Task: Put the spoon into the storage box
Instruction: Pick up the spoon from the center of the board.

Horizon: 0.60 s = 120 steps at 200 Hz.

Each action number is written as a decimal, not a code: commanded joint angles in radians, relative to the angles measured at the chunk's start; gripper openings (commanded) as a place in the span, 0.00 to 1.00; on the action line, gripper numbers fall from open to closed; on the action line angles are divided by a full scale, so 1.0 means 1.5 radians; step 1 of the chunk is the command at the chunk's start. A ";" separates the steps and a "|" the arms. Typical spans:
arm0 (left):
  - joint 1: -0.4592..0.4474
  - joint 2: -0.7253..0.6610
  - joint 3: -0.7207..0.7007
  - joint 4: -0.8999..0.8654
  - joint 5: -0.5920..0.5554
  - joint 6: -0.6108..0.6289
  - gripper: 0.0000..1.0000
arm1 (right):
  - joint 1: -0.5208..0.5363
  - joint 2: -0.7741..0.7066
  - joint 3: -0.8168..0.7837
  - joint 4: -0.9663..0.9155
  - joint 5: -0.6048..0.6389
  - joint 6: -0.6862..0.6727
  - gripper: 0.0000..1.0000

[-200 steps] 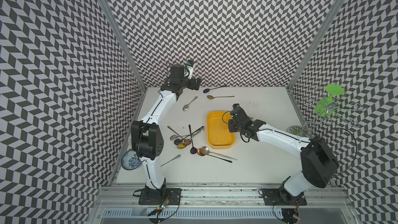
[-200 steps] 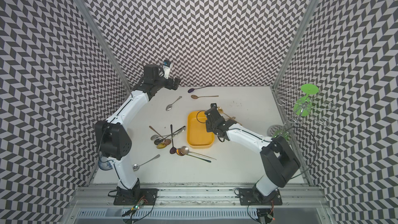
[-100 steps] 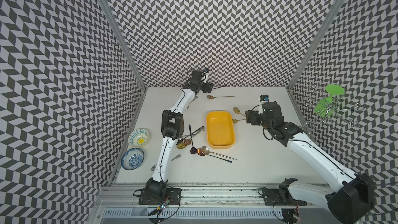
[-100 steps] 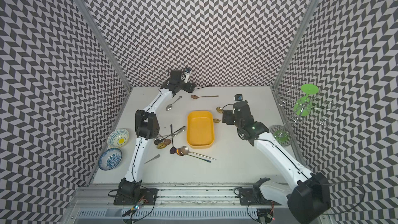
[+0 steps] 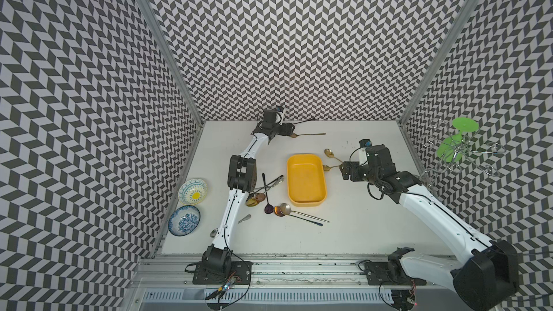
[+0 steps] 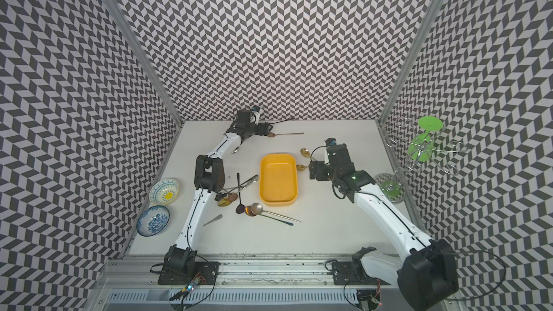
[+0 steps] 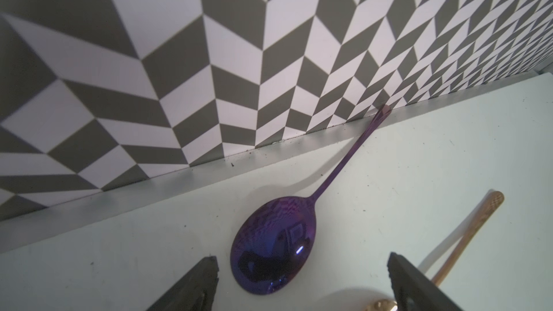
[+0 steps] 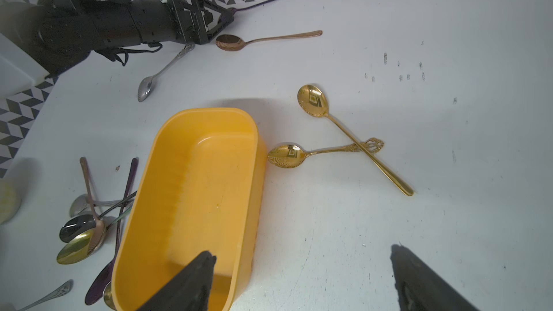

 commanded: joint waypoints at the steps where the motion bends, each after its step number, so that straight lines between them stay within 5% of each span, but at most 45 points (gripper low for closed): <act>1: 0.008 0.019 0.027 0.049 0.044 -0.044 0.91 | -0.002 0.019 -0.003 0.006 -0.024 0.004 0.94; 120: -0.016 0.030 0.003 0.060 0.109 -0.087 0.86 | -0.003 0.024 0.027 -0.028 -0.020 -0.005 0.93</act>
